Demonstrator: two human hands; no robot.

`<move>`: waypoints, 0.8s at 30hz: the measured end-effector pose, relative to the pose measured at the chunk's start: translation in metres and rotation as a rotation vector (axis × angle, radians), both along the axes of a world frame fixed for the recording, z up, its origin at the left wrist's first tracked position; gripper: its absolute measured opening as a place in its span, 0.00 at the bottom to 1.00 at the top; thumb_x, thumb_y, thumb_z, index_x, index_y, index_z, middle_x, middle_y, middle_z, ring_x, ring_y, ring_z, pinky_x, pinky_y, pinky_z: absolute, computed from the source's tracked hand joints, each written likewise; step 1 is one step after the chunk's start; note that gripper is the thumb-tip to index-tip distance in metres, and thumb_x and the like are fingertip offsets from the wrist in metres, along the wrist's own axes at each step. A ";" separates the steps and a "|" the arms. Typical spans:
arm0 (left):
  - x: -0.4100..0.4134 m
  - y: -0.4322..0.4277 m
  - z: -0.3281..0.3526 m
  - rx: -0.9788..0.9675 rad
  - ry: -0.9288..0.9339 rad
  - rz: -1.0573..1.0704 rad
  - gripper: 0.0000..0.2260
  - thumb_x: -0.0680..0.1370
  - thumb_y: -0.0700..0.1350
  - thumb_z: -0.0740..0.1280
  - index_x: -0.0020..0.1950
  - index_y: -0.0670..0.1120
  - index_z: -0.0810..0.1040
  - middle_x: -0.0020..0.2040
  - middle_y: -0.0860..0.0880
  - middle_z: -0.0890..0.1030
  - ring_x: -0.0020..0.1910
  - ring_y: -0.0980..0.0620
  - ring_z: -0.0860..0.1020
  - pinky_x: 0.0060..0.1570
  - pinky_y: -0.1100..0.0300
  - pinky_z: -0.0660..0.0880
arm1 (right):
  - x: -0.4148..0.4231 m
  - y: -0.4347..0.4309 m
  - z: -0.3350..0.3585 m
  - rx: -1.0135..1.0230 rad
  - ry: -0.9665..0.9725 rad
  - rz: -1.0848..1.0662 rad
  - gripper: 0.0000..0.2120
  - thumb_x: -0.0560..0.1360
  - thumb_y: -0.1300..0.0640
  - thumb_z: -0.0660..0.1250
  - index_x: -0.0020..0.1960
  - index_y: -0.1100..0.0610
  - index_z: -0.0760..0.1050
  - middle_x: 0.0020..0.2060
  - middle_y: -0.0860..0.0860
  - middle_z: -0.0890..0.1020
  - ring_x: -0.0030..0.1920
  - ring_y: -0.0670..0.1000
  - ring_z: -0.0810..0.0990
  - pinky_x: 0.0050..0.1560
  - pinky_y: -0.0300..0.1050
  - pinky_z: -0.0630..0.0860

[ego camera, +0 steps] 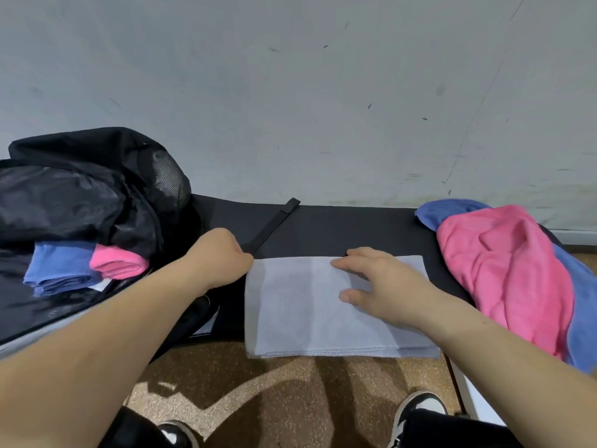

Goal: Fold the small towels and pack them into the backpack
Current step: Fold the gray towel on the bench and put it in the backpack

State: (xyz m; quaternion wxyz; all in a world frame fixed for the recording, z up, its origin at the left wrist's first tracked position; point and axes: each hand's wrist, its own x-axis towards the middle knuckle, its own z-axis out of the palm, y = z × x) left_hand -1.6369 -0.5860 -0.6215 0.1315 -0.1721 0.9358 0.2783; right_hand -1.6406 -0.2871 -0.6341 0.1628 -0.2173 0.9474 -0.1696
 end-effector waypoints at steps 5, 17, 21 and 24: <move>0.001 0.009 0.005 -0.044 0.245 -0.171 0.06 0.78 0.46 0.70 0.55 0.50 0.81 0.48 0.55 0.82 0.50 0.50 0.81 0.52 0.56 0.77 | -0.001 0.006 0.007 -0.129 -0.015 -0.033 0.25 0.77 0.44 0.73 0.73 0.46 0.75 0.71 0.44 0.74 0.71 0.45 0.72 0.71 0.40 0.68; 0.006 0.008 0.005 -0.010 -0.077 -0.359 0.05 0.76 0.51 0.76 0.44 0.52 0.82 0.37 0.54 0.83 0.34 0.56 0.78 0.37 0.63 0.72 | -0.016 0.070 0.009 -0.009 0.000 -0.343 0.09 0.74 0.46 0.76 0.47 0.48 0.78 0.48 0.50 0.79 0.51 0.52 0.78 0.48 0.44 0.72; 0.015 0.006 0.017 0.227 0.028 -0.223 0.08 0.72 0.50 0.75 0.40 0.48 0.80 0.39 0.53 0.83 0.37 0.51 0.77 0.37 0.55 0.72 | -0.012 0.071 0.019 -0.324 -0.088 -0.467 0.09 0.75 0.54 0.75 0.43 0.56 0.75 0.37 0.48 0.79 0.37 0.48 0.76 0.36 0.43 0.70; 0.021 0.005 0.033 0.681 0.081 -0.013 0.09 0.71 0.48 0.75 0.39 0.48 0.77 0.37 0.47 0.76 0.36 0.49 0.70 0.36 0.55 0.63 | -0.012 0.070 0.027 -0.629 -0.232 -0.632 0.09 0.75 0.57 0.76 0.44 0.54 0.75 0.36 0.50 0.78 0.37 0.50 0.75 0.36 0.44 0.68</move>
